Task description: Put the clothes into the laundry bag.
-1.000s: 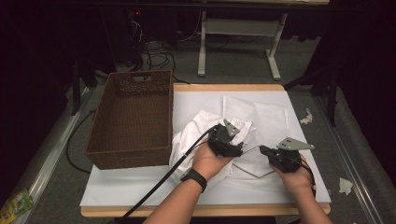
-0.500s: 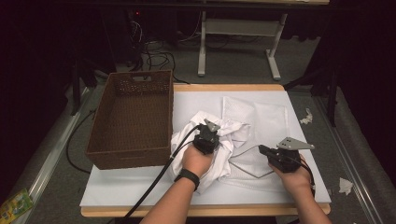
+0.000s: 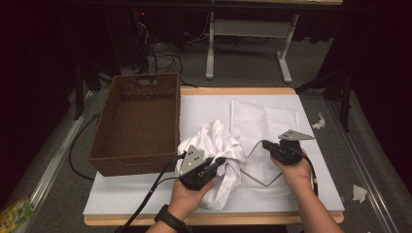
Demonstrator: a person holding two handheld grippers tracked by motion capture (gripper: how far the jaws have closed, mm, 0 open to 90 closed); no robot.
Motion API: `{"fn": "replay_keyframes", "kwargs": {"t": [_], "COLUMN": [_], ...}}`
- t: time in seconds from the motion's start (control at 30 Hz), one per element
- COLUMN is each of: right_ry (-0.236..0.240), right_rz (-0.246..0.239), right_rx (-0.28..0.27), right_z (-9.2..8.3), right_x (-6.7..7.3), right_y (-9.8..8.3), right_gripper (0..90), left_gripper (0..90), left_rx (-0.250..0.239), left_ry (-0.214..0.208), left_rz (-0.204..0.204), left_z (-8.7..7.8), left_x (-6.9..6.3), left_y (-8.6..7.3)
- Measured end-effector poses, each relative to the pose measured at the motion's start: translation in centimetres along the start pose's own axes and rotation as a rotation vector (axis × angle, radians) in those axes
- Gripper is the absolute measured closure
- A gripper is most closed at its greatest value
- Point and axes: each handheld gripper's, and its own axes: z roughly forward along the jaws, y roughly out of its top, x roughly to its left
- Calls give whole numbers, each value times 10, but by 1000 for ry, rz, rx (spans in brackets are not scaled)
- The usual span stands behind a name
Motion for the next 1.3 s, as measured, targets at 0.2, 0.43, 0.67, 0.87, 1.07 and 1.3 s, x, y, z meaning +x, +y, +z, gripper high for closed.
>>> {"fn": "replay_keyframes", "kwargs": {"t": [0.2, 0.43, 0.67, 0.87, 1.07, 1.3], "right_ry": [32, 97, 137, 162, 162, 147], "right_rz": [-20, -45, -54, -40, -47, -29], "right_rx": [-40, -120, -167, -177, -182, -158], "right_z": [-10, -34, -51, -53, -42, -36], "right_x": [12, 27, 37, 40, 45, 42], "right_y": [7, 13, 16, 14, 18, 15], "right_gripper": [900, 900, 900, 900, 900, 900], "left_gripper": [871, 858, 857, 866, 729, 356], "left_rx": [91, 263, 337, 286, 288, 216], "left_ry": [-73, -14, 219, 368, 203, 77], "left_rz": [23, 11, 34, 72, 11, -14], "left_z": [40, 106, 139, 131, 130, 103], "left_x": [-19, -25, -4, 30, 30, 13], "left_y": [-4, -26, -37, -17, -15, -8]}}
